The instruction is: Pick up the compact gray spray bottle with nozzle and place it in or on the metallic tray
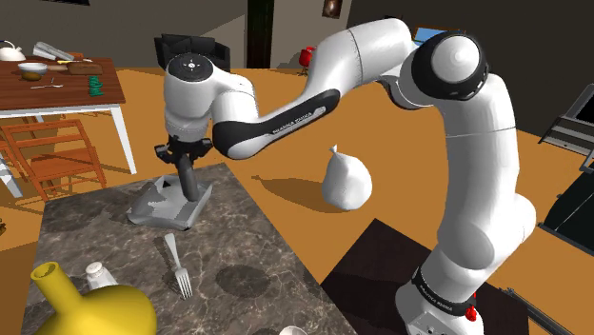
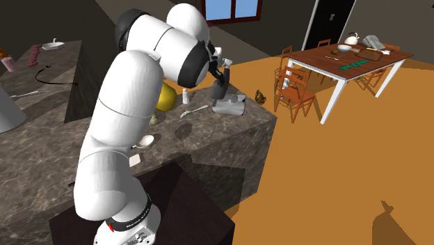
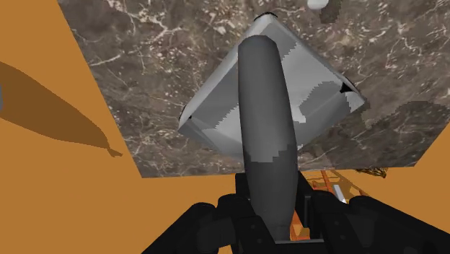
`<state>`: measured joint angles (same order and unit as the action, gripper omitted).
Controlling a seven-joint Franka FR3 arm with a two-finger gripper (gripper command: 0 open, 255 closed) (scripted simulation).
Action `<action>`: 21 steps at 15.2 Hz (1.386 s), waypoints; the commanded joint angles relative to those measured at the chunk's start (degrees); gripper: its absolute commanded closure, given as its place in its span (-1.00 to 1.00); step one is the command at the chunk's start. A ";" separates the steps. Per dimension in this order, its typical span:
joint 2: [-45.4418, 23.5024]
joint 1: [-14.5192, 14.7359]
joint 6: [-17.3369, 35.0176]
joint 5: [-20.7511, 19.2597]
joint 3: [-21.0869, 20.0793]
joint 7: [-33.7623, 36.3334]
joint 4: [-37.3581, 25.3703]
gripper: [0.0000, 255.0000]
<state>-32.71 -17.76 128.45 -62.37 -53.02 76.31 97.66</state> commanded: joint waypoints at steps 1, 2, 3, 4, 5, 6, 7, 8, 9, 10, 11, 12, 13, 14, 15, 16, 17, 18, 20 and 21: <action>-4.68 3.47 -2.26 -1.21 1.91 -2.01 -6.84 1.00; -6.91 5.12 -3.28 -1.59 2.70 -3.21 -10.37 1.00; -9.16 6.82 -4.29 -1.89 3.47 -4.53 -14.08 1.00; -11.48 8.56 -5.32 -2.15 4.18 -5.96 -18.02 1.00; -14.07 10.54 -6.46 -2.35 4.91 -7.66 -22.57 1.00; -14.32 10.57 -6.03 -2.66 5.16 -7.29 -22.29 1.00; -14.58 10.61 -5.62 -2.97 5.39 -6.92 -22.03 1.00; -14.84 10.65 -5.20 -3.30 5.63 -6.55 -21.78 1.00; -15.12 10.69 -4.80 -3.62 5.87 -6.18 -21.54 1.00; -15.41 10.75 -4.40 -3.95 6.11 -5.82 -21.33 1.00; -15.70 10.81 -4.00 -4.29 6.35 -5.45 -21.13 1.00; -16.00 10.88 -3.61 -4.62 6.61 -5.09 -20.94 1.00; -16.30 10.96 -3.23 -4.96 6.86 -4.73 -20.78 1.00; -16.62 11.04 -2.85 -5.30 7.11 -4.37 -20.62 1.00; -16.94 11.13 -2.48 -5.64 7.37 -4.01 -20.49 1.00; -17.26 11.22 -2.11 -5.98 7.64 -3.66 -20.36 1.00; -17.58 11.32 -1.77 -6.31 7.88 -3.33 -20.26 1.00; -17.57 11.31 -1.76 -6.31 7.88 -3.33 -20.25 1.00; -17.58 11.32 -1.77 -6.30 7.88 -3.33 -20.26 1.00; -17.58 11.32 -1.77 -6.30 7.88 -3.33 -20.26 1.00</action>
<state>-50.29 -6.43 126.64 -68.65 -45.15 72.95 77.37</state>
